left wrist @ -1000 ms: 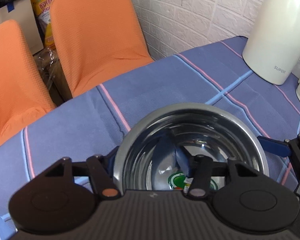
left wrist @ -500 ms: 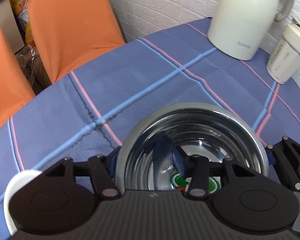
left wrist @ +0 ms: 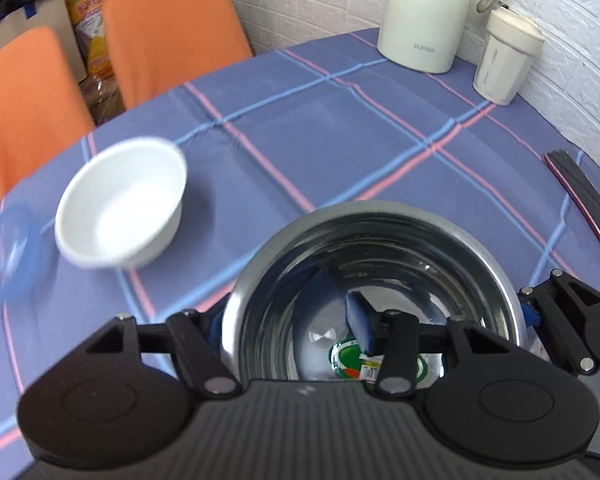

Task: Organize plates and bowls
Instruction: 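Lower the left tool into the steel bowl and grasp its rim, then lift the steel bowl with the left tool and carry it toward the white bowl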

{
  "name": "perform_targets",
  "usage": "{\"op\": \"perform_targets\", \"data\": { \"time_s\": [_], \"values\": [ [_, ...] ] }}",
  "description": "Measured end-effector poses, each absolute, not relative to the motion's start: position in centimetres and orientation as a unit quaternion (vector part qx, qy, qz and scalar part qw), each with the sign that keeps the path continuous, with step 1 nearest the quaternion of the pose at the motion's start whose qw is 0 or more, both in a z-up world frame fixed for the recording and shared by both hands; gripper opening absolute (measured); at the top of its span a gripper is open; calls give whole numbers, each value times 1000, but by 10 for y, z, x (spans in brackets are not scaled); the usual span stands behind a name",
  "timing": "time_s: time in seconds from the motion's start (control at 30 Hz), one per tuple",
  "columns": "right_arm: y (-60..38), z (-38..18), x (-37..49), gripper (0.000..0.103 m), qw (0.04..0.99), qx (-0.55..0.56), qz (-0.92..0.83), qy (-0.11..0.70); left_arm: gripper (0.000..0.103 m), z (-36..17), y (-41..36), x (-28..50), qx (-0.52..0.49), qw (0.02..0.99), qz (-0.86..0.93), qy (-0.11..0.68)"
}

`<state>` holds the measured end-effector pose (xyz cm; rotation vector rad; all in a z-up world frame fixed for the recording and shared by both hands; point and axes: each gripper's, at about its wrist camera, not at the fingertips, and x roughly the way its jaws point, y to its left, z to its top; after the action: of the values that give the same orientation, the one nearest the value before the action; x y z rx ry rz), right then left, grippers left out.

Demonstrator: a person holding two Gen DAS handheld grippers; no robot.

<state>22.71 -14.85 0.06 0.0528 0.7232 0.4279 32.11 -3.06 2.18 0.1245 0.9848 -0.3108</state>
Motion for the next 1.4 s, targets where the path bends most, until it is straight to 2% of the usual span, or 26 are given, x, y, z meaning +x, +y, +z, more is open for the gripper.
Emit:
{"op": "perform_targets", "data": {
  "time_s": [0.47,0.63,0.67,0.7,0.77,0.8,0.87,1.1,1.4],
  "values": [
    [-135,-15,167,91,898,39,232,372,49,-2,-7,249,37,874,-136,465],
    [-131,-18,157,90,898,23,240,368,54,-3,-5,239,42,879,-139,454],
    [-133,-18,156,89,897,26,241,370,62,-2,-5,239,43,880,-139,453],
    [-136,-17,156,89,895,33,243,372,76,-1,-5,239,44,881,-135,450],
    [-147,-9,152,89,898,49,242,364,81,7,-1,236,46,891,-119,436],
    [-154,-5,148,89,902,52,238,356,89,13,3,234,48,896,-113,428],
    [-171,2,141,89,913,59,221,338,97,27,15,229,43,908,-97,405],
    [-205,13,153,89,925,77,186,322,98,68,67,225,13,935,-48,351],
    [-176,28,215,89,924,14,212,317,98,88,129,261,-64,937,-21,343]
  ]
}}
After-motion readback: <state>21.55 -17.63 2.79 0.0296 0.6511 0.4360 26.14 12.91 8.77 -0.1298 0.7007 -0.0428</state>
